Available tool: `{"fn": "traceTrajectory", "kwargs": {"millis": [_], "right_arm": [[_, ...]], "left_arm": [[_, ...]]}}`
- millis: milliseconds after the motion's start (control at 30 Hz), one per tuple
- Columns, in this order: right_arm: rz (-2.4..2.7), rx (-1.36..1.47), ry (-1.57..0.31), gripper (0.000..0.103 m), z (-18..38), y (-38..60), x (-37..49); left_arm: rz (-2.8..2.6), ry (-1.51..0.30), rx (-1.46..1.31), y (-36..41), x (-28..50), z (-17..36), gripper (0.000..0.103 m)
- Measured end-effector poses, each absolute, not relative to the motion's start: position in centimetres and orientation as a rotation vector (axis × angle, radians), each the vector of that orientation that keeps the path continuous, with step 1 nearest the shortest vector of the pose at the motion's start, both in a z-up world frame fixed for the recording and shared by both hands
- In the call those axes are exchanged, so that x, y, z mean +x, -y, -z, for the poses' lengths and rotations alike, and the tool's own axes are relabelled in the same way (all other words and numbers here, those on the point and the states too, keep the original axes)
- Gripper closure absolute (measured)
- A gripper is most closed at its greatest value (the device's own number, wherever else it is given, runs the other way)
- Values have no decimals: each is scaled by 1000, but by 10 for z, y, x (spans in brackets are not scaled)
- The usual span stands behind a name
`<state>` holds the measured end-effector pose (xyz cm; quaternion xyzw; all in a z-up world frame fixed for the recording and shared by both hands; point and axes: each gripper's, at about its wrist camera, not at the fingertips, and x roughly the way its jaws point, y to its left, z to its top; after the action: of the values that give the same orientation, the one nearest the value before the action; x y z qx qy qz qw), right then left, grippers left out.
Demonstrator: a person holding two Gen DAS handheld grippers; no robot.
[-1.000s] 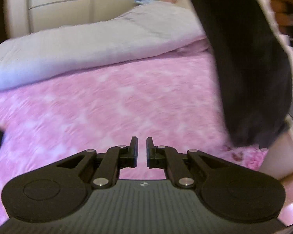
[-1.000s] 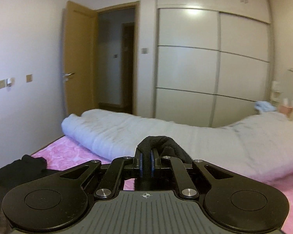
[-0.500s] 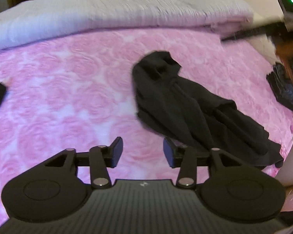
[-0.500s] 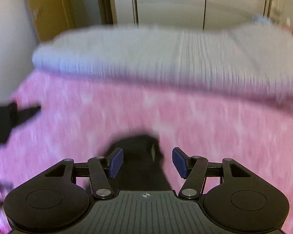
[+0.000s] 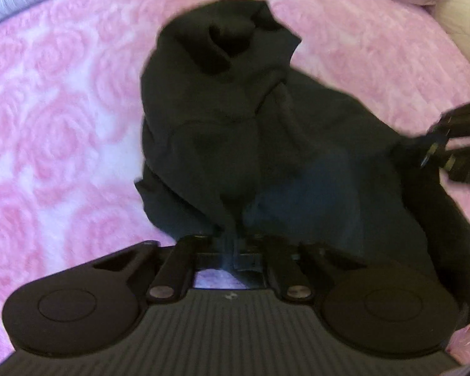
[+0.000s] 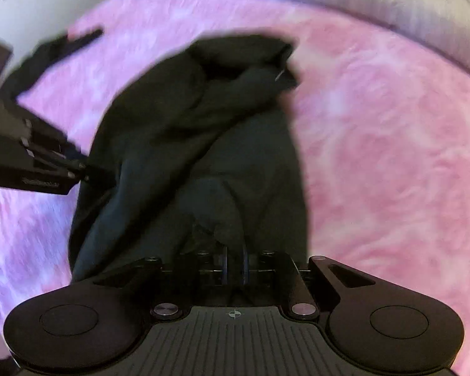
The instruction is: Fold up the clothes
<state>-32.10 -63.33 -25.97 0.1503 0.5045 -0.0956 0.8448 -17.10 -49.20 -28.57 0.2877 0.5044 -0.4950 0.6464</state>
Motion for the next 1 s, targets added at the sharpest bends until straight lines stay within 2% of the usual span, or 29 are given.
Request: {"fn": "traceTrajectory", "kwargs": {"millis": [167,300,333,367,400,433,567,667,767,867,933,967,1000], "right_arm": [[366,291,-976,96,187,713,-377],[537,260,-963,93,172,789,-400],[568,261,-975,89,175,803,-399],[606,265,-999,74,179,814,-396],[641,266,-1013,66,180,817,-392],[648,273,-995,64,178,813,-391],[592,331,-941,38,181,775,-382],[476,309,-929,31,195,730,-370],[444,203,-962,30,218,711,-340],[448,86,-1006,31,245,706,-304],[458,43,-1053,77,261,712,-296],[462,39,-1059,93,262,716,-296],[461,74,-1027,93,249,719,-306]], "left_arm": [[1123,-1061,529,473,-137,208,101],[1143,-988,489,488,-106,181,100],[1144,-998,506,499,-103,187,100],[1146,-1009,522,510,-100,194,100],[1147,-1021,538,521,-97,201,100],[1146,-1039,554,527,-97,211,100],[1160,-1077,604,539,-109,239,101],[1177,-1099,605,530,-118,248,101],[1179,-1099,578,518,-120,245,101],[1171,-1085,544,505,-118,238,101],[1158,-1052,512,498,-116,230,101],[1154,-1036,498,493,-115,223,101],[1151,-1019,490,488,-113,215,101]]}}
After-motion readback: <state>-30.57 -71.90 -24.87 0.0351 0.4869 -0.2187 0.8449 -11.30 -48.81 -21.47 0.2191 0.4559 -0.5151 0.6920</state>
